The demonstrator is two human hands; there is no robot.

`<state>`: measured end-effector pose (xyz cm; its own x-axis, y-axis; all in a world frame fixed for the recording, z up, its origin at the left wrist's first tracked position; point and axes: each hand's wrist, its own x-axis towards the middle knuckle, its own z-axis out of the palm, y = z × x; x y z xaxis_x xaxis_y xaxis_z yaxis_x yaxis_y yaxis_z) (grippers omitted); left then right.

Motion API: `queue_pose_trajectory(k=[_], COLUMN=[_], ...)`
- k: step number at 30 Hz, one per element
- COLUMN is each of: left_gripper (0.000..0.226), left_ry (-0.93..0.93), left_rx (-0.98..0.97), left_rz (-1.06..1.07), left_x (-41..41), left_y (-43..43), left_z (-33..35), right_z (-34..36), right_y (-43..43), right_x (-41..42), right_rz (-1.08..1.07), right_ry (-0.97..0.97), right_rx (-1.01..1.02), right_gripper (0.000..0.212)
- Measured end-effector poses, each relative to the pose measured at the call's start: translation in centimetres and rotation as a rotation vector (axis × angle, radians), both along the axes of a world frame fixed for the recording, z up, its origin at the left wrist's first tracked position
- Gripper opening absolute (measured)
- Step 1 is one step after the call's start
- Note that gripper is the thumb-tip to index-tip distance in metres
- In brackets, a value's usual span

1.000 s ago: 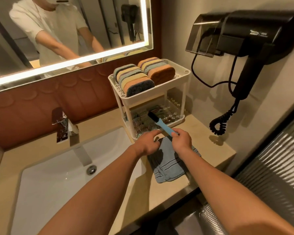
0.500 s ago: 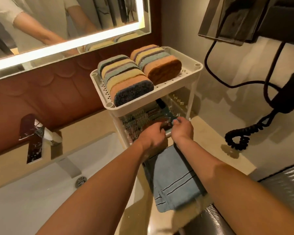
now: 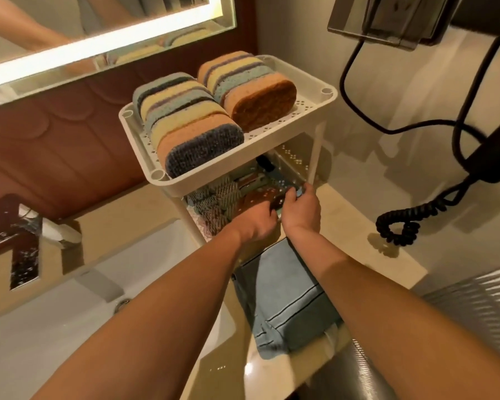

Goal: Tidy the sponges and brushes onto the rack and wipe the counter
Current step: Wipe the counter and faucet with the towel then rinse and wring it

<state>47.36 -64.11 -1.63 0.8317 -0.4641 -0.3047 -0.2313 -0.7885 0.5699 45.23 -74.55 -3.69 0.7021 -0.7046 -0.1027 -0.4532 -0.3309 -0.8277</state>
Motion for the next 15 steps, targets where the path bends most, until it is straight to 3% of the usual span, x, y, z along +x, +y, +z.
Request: queue_pose_trajectory(k=[6,10,13,15], left_gripper=[0.044,0.056,0.054,0.044], left_ry=[-0.151,-0.296,-0.367,-0.369], left_rx=[0.034,0.140,0.065,0.015], left_rz=[-0.063,-0.123,-0.159,-0.152], left_x=[-1.9,-4.7,-8.0,-10.2], left_y=[0.6,1.6,2.9,3.3], left_z=[-0.2,0.3,0.3,-0.3], right_z=[0.3,0.9,0.7,0.0], right_y=[0.6,0.5,0.4,0.2], right_x=[-3.1,-5.6,-8.5,-10.3], right_rz=[0.079,0.154,0.309,0.476], right_ry=[-0.039,-0.088,-0.059,-0.016], right_rx=[-0.065,-0.114,-0.257,-0.491], right_gripper=[0.055,0.045,0.038,0.038])
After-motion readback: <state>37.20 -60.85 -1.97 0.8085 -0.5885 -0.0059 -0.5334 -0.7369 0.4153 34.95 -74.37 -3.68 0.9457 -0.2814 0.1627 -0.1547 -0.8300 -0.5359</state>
